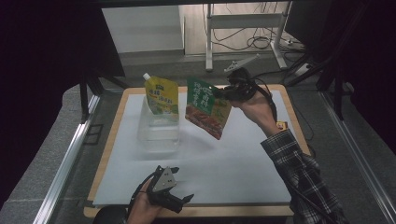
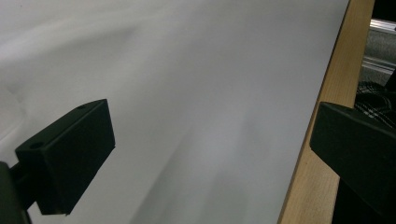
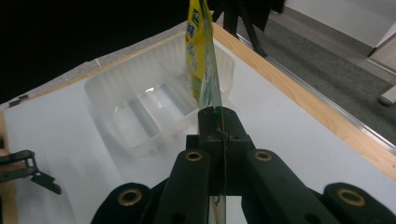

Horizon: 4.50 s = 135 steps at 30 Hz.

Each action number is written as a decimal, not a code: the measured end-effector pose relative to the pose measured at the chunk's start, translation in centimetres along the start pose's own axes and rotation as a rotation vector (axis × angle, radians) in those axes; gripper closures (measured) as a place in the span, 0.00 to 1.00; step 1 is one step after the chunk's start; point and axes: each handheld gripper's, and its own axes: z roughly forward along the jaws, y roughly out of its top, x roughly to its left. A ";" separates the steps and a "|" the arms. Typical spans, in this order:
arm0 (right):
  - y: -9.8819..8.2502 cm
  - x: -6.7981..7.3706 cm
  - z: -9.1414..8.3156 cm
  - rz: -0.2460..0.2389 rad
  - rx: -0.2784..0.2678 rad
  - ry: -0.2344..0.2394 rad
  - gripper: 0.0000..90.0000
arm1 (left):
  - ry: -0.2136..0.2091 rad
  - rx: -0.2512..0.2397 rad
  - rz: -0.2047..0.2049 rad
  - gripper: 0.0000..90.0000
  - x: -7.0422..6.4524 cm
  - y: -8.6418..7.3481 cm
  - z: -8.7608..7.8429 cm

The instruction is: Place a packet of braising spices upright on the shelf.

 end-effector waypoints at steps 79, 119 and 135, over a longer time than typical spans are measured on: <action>9.9 3.6 12.4 -0.127 -0.041 0.167 0.99 | -0.009 -0.017 -0.006 0.00 0.3 0.0 -0.3; 6.7 4.2 16.4 -0.100 0.038 0.195 0.99 | -0.019 0.000 0.005 0.00 0.1 -0.1 -0.1; 7.1 3.5 15.7 -0.059 -0.006 0.181 0.77 | -0.020 0.003 0.006 0.00 0.1 -0.1 -0.1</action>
